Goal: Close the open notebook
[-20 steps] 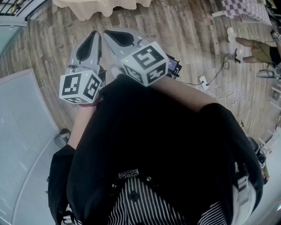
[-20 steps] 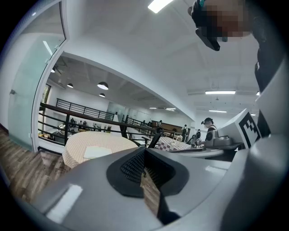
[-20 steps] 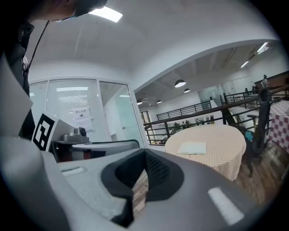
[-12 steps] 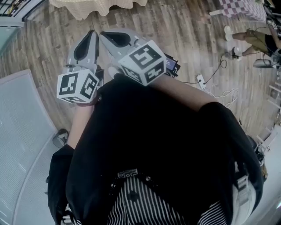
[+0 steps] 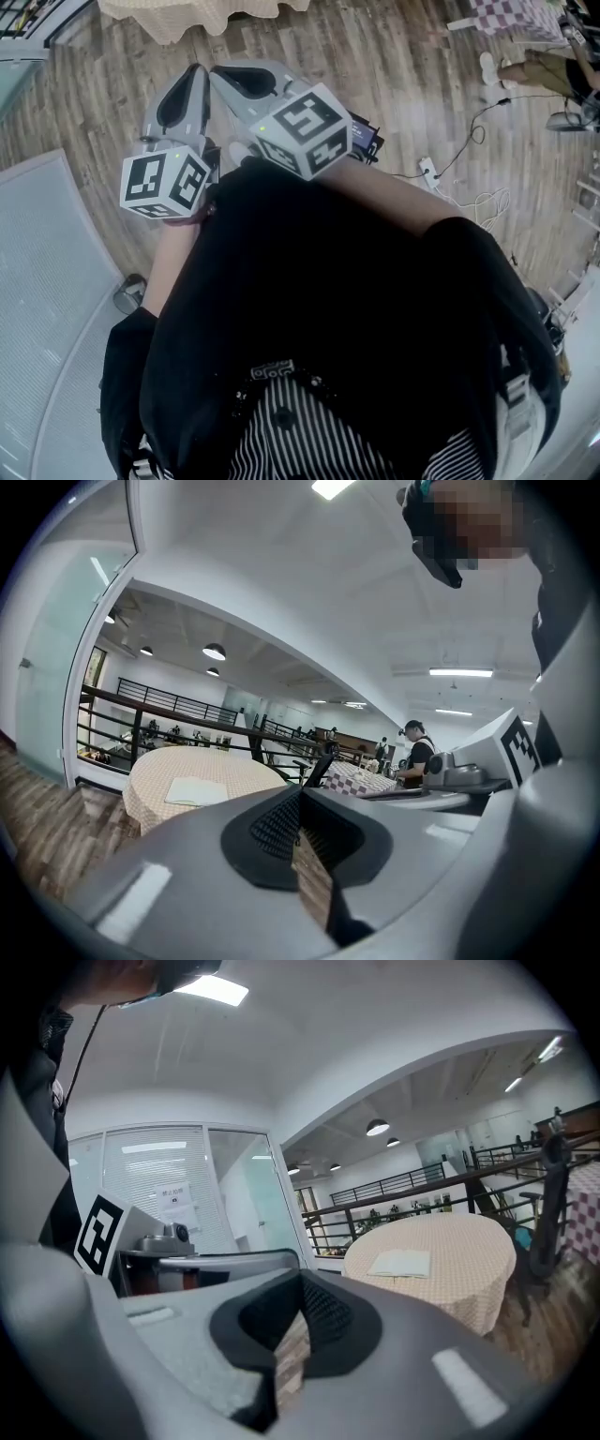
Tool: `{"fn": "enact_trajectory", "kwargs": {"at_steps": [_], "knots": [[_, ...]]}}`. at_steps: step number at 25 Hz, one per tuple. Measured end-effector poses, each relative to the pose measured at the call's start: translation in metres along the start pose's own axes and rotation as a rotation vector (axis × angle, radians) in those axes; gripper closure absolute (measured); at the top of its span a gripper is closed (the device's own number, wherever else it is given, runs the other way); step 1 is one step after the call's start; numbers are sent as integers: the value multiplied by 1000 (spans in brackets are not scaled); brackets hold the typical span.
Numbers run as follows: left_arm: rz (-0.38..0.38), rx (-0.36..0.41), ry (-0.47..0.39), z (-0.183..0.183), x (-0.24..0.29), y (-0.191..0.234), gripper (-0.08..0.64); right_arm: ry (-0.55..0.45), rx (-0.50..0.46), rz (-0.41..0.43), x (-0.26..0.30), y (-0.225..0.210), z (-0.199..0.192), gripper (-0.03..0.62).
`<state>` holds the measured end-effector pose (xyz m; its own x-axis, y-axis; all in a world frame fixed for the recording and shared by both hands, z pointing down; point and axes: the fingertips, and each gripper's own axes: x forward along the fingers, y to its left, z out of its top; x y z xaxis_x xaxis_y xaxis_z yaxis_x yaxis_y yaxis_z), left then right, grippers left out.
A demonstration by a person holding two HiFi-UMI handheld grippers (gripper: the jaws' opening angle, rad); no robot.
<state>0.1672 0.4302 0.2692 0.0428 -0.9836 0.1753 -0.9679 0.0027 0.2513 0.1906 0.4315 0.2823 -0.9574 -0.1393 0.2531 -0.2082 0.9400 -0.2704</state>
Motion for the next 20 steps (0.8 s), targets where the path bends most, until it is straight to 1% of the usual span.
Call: {"fn": "enact_trajectory", "kwargs": {"at_steps": [6,12,16,20], "knots": [[3,7,14,-4,17,-13,555,-1,47,10,-8,-22,-3,591],[7,27,10,-9,28,-25,555,-13,51,26,-18,-35,-4,591],[-1,57,15,-14,40,-37,555,-19,63,18,-27,-49,-8,591],[-6,108,24,-15,48,-44,555,-27,68,14,-31,-58,-9,591]]}}
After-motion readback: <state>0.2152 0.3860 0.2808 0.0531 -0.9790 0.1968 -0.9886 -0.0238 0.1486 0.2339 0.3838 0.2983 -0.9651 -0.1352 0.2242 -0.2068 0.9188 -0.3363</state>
